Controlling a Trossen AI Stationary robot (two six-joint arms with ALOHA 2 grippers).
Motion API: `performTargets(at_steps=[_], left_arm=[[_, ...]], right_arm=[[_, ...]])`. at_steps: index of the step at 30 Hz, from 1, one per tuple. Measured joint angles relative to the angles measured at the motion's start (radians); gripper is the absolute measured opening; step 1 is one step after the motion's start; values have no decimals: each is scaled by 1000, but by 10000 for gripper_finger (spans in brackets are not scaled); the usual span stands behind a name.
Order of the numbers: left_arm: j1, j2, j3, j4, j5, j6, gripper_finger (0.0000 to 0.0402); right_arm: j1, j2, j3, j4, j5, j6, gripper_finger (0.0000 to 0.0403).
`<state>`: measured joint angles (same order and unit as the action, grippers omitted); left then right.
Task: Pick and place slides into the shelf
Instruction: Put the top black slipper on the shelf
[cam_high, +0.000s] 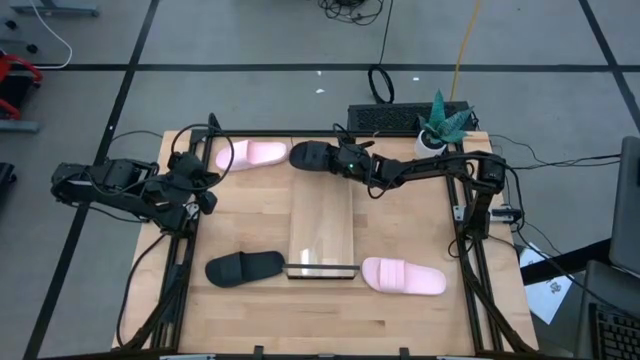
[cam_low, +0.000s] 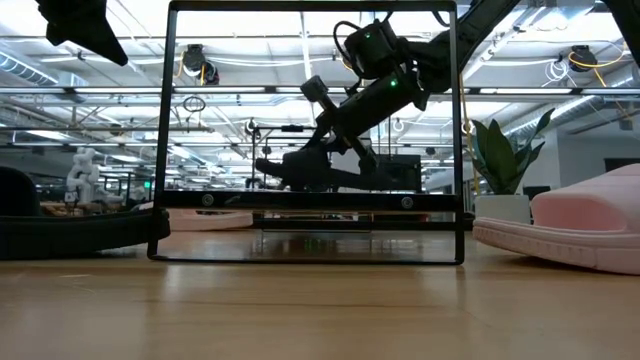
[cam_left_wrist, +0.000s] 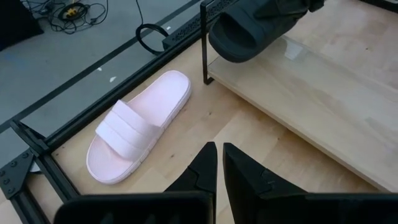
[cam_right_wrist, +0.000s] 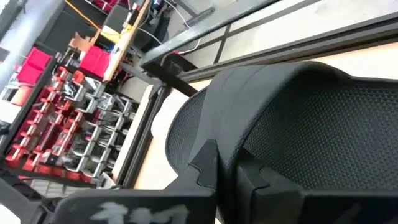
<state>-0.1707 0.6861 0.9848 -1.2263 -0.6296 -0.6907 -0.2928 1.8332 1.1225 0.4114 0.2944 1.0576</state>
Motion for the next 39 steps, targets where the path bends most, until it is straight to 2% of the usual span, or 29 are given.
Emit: performTargets(at_steps=[4,8,12,18,24,39], left_arm=[[0,0,0,0,0,0,26],[0,0,0,1,0,0,26],[0,0,0,0,0,0,26],[-1,0,0,1,0,5,26],[0,0,0,1,0,28,26],[0,0,0,1,0,31,26]], right_arm=[[0,21,1,23,15,-3,2],[6,79,14,50,-28,33,2],[7,101,59,52,-64,2,2],[4,101,127,-103,-64,-66,2],[0,101,131,-124,-64,-76,3],[-11,101,131,-125,-90,-48,46]])
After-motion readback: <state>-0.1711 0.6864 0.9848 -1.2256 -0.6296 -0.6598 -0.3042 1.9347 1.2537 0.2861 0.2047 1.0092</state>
